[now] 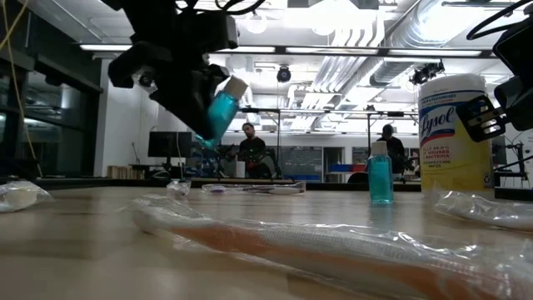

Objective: Pick & Place toothbrushing station
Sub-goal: Put the blue mouthwash into the mesh organizer

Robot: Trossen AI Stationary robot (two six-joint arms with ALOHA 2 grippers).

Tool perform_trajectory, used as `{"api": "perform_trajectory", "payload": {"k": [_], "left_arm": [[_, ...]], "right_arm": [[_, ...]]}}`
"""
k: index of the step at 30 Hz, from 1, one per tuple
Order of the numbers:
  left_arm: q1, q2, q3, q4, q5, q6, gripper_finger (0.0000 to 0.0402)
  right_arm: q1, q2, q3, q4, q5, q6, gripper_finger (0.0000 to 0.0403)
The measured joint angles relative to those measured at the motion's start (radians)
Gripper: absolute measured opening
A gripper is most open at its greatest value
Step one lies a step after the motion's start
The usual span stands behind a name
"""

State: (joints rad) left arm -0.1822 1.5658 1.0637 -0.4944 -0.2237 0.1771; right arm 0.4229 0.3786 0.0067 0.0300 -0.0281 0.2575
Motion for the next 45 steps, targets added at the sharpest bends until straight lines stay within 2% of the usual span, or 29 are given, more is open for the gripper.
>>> {"api": "perform_trajectory", "payload": {"k": [10, 26, 30, 36, 38, 41, 45], "left_arm": [[0.000, 0.000, 0.000, -0.003, 0.043, -0.035, 0.0079], [0.000, 0.000, 0.000, -0.002, 0.053, -0.044, 0.0079], [0.000, 0.000, 0.000, 0.000, 0.053, -0.074, 0.0079], [0.000, -0.001, -0.001, 0.001, 0.053, -0.082, 0.0079], [0.000, -0.001, -0.001, 0.001, 0.053, -0.105, 0.0079], [0.000, -0.001, -0.001, 0.001, 0.053, -0.145, 0.0079], [0.000, -0.001, -0.001, 0.001, 0.053, -0.176, 0.0079]], "right_arm": [[0.000, 0.000, 0.000, 0.001, 0.000, 0.000, 0.0002], [0.000, 0.000, 0.000, 0.002, 0.000, -0.003, 0.0002], [0.000, 0.000, 0.000, 0.003, 0.038, -0.065, 0.0002], [0.000, 0.000, 0.000, 0.005, 0.049, -0.069, 0.0002], [0.000, 0.000, 0.000, 0.008, 0.050, -0.022, 0.0002], [0.000, 0.000, 0.000, 0.014, 0.054, 0.146, 0.0002], [0.000, 0.000, 0.000, 0.070, 0.134, 0.365, 0.0002]]}}
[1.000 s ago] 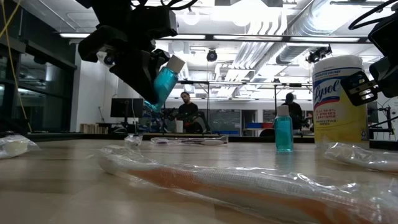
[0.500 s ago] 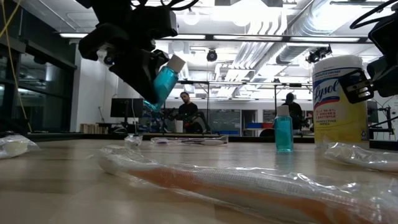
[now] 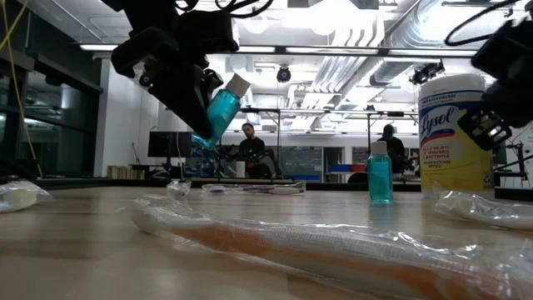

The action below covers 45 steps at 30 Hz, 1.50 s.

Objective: Pick & Place toothbrushing station
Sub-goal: Put the blue mouthwash into the mesh organizer

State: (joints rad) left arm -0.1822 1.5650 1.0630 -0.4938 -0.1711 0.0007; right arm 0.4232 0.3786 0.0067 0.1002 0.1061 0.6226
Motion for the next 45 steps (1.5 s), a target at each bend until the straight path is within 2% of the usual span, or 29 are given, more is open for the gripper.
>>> {"api": "perform_trajectory", "payload": {"k": [9, 17, 24, 29, 32, 36, 45], "left_arm": [[0.000, 0.000, 0.000, 0.000, 0.000, -0.070, 0.0079], [0.000, 0.000, 0.000, 0.000, 0.000, -0.079, 0.0079], [0.000, 0.000, 0.000, 0.000, 0.000, -0.080, 0.0079], [0.000, 0.000, 0.000, 0.000, 0.000, -0.080, 0.0079], [0.000, 0.000, 0.000, 0.000, 0.000, -0.080, 0.0079], [0.000, 0.000, 0.000, 0.000, 0.000, -0.080, 0.0079], [0.000, 0.000, 0.000, -0.002, 0.001, -0.080, 0.0079]], "right_arm": [[0.000, 0.000, 0.000, 0.100, 0.201, 0.135, 0.0002], [0.000, 0.000, 0.000, 0.112, 0.330, 0.143, 0.0002], [0.000, 0.000, 0.000, 0.187, 0.384, 0.119, 0.0002], [0.000, 0.005, 0.000, 0.206, 0.360, 0.065, 0.0002], [0.000, 0.071, 0.000, 0.276, 0.363, 0.055, 0.0002], [0.000, 0.206, 0.020, 0.397, 0.371, -0.035, 0.0007], [0.000, 0.571, 0.278, 0.400, 0.361, -0.227, 0.0035]]}}
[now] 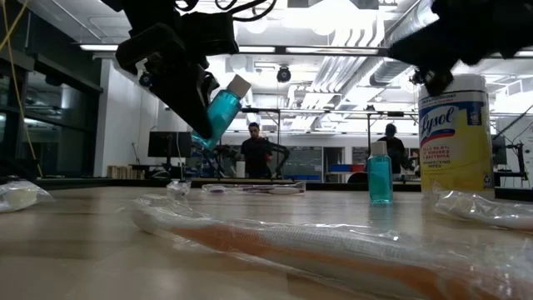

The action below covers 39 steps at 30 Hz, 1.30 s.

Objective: Pick & Place toothbrushing station
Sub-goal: Put the blue mouthwash into the mesh organizer

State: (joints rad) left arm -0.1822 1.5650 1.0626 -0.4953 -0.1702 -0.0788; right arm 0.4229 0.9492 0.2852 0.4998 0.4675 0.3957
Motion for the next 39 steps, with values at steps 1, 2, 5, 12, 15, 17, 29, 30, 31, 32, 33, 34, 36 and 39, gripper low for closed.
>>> {"api": "perform_trajectory", "payload": {"k": [1, 2, 5, 12, 15, 17, 29, 30, 31, 32, 33, 34, 36, 39], "left_arm": [[0.000, 0.000, 0.000, 0.000, 0.005, 0.000, 0.0079], [0.000, 0.000, 0.000, 0.001, 0.012, 0.000, 0.0079], [0.000, 0.000, 0.000, 0.001, 0.019, 0.000, 0.0079], [0.000, 0.000, 0.000, 0.001, 0.025, 0.000, 0.0079], [0.000, 0.000, 0.000, 0.001, 0.024, 0.000, 0.0079], [0.000, 0.000, 0.000, -0.002, 0.025, 0.000, 0.0079], [0.000, 0.000, 0.000, -0.002, 0.025, 0.000, 0.0079], [0.000, 0.000, 0.000, -0.002, 0.025, 0.000, 0.0079], [0.000, 0.000, 0.000, -0.002, 0.025, 0.000, 0.0079], [0.000, 0.000, 0.000, -0.002, 0.024, 0.000, 0.0079], [0.000, 0.000, 0.000, -0.002, 0.025, 0.000, 0.0079], [0.000, 0.000, 0.000, -0.002, 0.025, 0.000, 0.0079], [0.000, 0.000, 0.000, -0.002, 0.035, 0.000, 0.0079], [0.000, 0.000, 0.000, -0.002, 0.045, 0.000, 0.0079]], "right_arm": [[0.000, 0.030, 0.027, 0.005, -0.007, -0.012, 0.0037], [0.000, 0.057, 0.047, 0.003, -0.011, -0.023, 0.0038], [0.000, 0.145, 0.110, -0.005, -0.025, -0.055, 0.0039], [0.000, 0.341, 0.288, -0.003, -0.032, -0.186, 0.0040], [0.000, 0.420, 0.369, -0.015, -0.032, -0.269, 0.0040], [0.000, 0.468, 0.422, -0.021, -0.032, -0.316, 0.0040], [-0.014, 0.638, 0.476, 0.035, 0.004, -0.263, 0.0026], [-0.016, 0.648, 0.476, 0.054, -0.001, -0.268, 0.0024], [-0.019, 0.659, 0.477, 0.075, -0.005, -0.275, 0.0021], [-0.023, 0.668, 0.477, 0.086, -0.008, -0.287, 0.0019], [-0.025, 0.676, 0.477, 0.093, -0.011, -0.292, 0.0017], [-0.029, 0.681, 0.477, 0.099, -0.015, -0.292, 0.0015], [-0.039, 0.680, 0.477, 0.110, -0.013, -0.267, 0.0012], [-0.056, 0.679, 0.477, 0.113, 0.003, -0.200, 0.0016]]}}
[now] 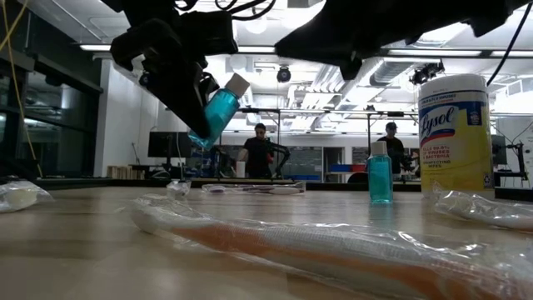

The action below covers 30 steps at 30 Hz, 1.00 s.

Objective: Pick & Place toothbrushing station
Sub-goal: Put the blue mouthwash into the mesh organizer

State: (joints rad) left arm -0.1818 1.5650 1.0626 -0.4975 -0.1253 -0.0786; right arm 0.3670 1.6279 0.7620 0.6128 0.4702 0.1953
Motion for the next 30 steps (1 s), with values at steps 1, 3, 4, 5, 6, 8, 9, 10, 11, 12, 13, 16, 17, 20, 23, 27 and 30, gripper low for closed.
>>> {"api": "perform_trajectory", "payload": {"k": [1, 3, 4, 5, 6, 8, 9, 10, 11, 12, 13, 16, 17, 20, 23, 27, 30], "left_arm": [[0.000, 0.000, 0.000, 0.000, 0.000, 0.000, 0.0079], [0.000, 0.000, 0.000, 0.000, 0.000, 0.000, 0.0079], [0.000, 0.000, 0.000, 0.000, 0.000, 0.000, 0.0079], [0.000, 0.000, 0.000, 0.000, 0.000, 0.000, 0.0079], [0.000, 0.000, 0.000, 0.000, 0.000, 0.000, 0.0079], [0.000, 0.000, 0.000, 0.000, 0.000, 0.000, 0.0079], [0.000, 0.000, 0.000, 0.000, 0.000, 0.000, 0.0079], [0.000, 0.000, 0.000, 0.000, 0.000, 0.000, 0.0079], [0.000, 0.000, 0.000, 0.000, 0.000, 0.000, 0.0079], [0.000, 0.000, 0.000, 0.000, 0.000, 0.000, 0.0079], [0.000, 0.000, 0.000, 0.000, 0.000, 0.000, 0.0079], [0.000, 0.000, 0.000, 0.000, 0.000, 0.000, 0.0079], [0.000, 0.000, 0.000, 0.000, 0.000, 0.000, 0.0079], [0.000, 0.000, 0.000, 0.000, 0.000, 0.000, 0.0079], [0.000, 0.000, 0.000, 0.000, 0.000, 0.000, 0.0079], [0.000, 0.000, 0.000, -0.001, 0.001, 0.000, 0.0079], [0.000, 0.000, 0.000, -0.001, 0.001, 0.000, 0.0079]], "right_arm": [[-0.005, 0.000, 0.000, -0.003, -0.004, 0.009, 0.0020], [-0.015, 0.000, 0.000, -0.003, -0.024, 0.014, 0.0033], [-0.019, 0.000, 0.000, -0.003, -0.040, 0.015, 0.0041], [-0.023, 0.000, 0.000, -0.005, -0.049, 0.020, 0.0050], [-0.026, 0.000, 0.000, -0.006, -0.051, 0.022, 0.0058], [-0.028, 0.000, 0.000, -0.003, -0.050, 0.020, 0.0073], [-0.029, 0.000, 0.000, -0.002, -0.050, 0.016, 0.0079], [-0.029, 0.000, 0.000, -0.003, -0.050, 0.013, 0.0085], [-0.030, 0.000, 0.000, -0.003, -0.050, 0.013, 0.0089], [-0.030, 0.000, 0.000, -0.004, -0.050, 0.014, 0.0094], [-0.030, 0.000, 0.000, -0.007, -0.050, 0.015, 0.0097], [-0.029, 0.000, 0.000, -0.016, -0.047, 0.017, 0.0108], [-0.029, 0.000, 0.000, -0.014, -0.044, 0.017, 0.0111], [-0.029, 0.000, 0.000, -0.013, -0.043, 0.014, 0.0121], [-0.036, 0.038, 0.001, 0.030, -0.041, 0.011, 0.0130], [-0.046, 0.106, 0.010, 0.115, -0.039, -0.001, 0.0139], [-0.048, 0.142, 0.027, 0.128, -0.012, -0.042, 0.0144]]}}
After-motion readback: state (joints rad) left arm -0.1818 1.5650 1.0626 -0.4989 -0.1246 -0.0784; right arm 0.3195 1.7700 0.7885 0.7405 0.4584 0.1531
